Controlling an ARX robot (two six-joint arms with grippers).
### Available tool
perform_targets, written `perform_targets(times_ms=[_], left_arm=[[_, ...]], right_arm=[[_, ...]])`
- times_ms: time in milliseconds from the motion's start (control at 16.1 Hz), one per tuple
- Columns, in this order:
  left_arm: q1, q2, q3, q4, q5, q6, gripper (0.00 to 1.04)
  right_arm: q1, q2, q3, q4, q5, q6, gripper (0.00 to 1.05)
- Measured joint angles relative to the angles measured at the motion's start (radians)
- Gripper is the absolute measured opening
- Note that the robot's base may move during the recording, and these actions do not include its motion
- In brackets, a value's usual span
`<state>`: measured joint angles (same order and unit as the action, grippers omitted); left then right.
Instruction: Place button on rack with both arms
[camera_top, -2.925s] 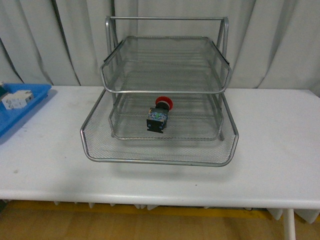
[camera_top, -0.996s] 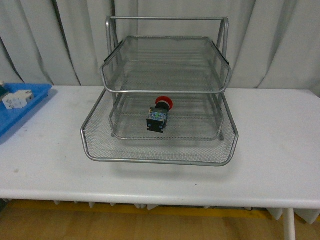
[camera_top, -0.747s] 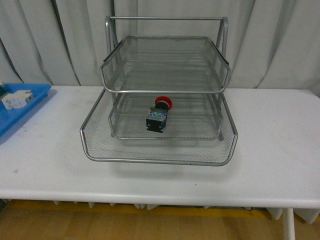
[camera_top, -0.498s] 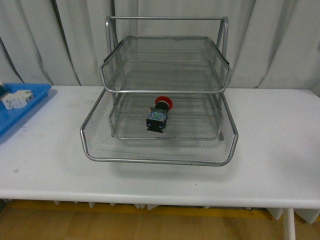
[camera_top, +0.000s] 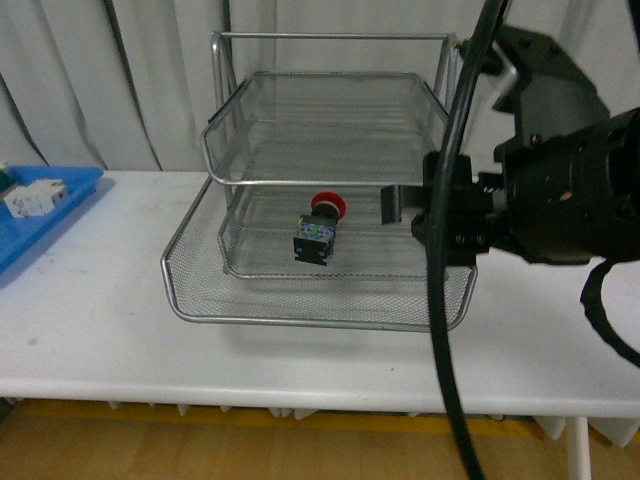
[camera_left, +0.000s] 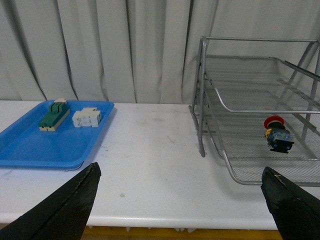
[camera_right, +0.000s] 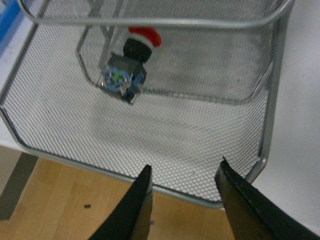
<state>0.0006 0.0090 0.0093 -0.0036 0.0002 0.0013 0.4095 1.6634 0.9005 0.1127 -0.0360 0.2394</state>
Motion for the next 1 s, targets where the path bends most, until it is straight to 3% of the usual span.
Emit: perform_targets(times_ms=[187,622,996], left_arm=[[0.0,0.0,0.0,0.0,0.0,0.0,0.98],[0.0,0.0,0.0,0.0,0.0,0.0,0.98],[0.0,0.0,0.0,0.0,0.0,0.0,0.98]], right_arm=[[0.037,0.06,0.014,-0.036,-0.015,0.029,0.01],[0.135,0.175,-0.007,-0.028,-0.033,0.063,0.02],[0.154,0.278,0.093,-0.034,0.022,0.086,0.02]])
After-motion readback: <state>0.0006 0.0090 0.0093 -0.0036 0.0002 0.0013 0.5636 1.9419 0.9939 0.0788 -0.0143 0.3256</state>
